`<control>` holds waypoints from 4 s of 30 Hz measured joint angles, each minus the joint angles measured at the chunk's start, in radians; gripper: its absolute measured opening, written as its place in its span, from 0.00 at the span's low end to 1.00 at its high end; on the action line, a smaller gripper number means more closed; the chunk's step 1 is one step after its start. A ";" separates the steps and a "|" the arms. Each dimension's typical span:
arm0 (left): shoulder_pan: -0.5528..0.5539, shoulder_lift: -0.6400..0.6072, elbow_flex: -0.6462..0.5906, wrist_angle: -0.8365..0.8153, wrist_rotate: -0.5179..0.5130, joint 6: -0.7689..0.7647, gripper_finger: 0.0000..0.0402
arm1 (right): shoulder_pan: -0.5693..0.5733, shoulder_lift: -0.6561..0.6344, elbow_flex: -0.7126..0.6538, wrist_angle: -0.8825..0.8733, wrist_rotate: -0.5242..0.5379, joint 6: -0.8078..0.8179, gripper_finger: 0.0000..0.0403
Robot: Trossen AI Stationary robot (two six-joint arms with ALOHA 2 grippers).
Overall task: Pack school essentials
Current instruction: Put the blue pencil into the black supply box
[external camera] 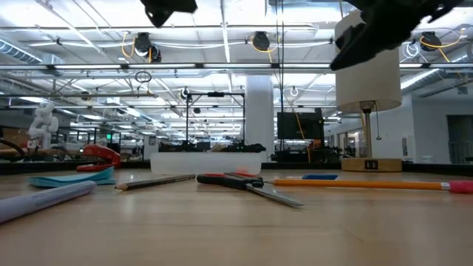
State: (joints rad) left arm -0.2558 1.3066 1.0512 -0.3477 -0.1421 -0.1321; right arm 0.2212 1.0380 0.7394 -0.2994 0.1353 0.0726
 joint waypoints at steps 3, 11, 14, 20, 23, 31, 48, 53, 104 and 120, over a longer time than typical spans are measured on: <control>-0.002 0.065 0.000 0.031 0.000 -0.024 0.09 | 0.006 -0.047 -0.034 -0.033 0.002 0.022 0.31; -0.025 0.246 0.000 0.027 -0.050 -0.137 0.17 | 0.006 -0.077 -0.044 -0.065 -0.001 0.059 0.31; -0.045 0.315 0.000 0.022 -0.092 -0.190 0.28 | 0.006 -0.077 -0.044 -0.065 -0.002 0.073 0.31; -0.068 0.403 0.000 -0.045 -0.208 -0.355 0.48 | 0.006 -0.077 -0.044 -0.068 -0.004 0.076 0.31; -0.075 0.424 0.000 -0.075 -0.252 -0.482 0.51 | 0.006 -0.077 -0.044 -0.069 -0.004 0.074 0.31; -0.075 0.442 0.000 -0.103 -0.248 -0.709 0.47 | 0.006 -0.077 -0.044 -0.072 -0.004 0.073 0.31; -0.080 0.463 0.000 -0.184 -0.210 -0.977 0.37 | 0.006 -0.076 -0.044 -0.067 -0.005 0.073 0.31; -0.080 0.463 0.000 -0.191 -0.226 -0.978 0.37 | 0.006 -0.076 -0.044 -0.064 -0.005 0.073 0.31; -0.047 0.483 -0.005 -0.200 -0.185 -0.906 0.05 | 0.006 -0.074 -0.044 -0.050 -0.005 0.072 0.31; 0.066 0.269 -0.002 -0.208 -0.193 -0.402 0.05 | 0.006 -0.073 -0.044 -0.050 -0.005 0.069 0.31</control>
State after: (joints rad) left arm -0.1899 1.5759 1.0492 -0.5558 -0.3355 -0.5345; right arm 0.2268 0.9646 0.6956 -0.3494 0.1303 0.1413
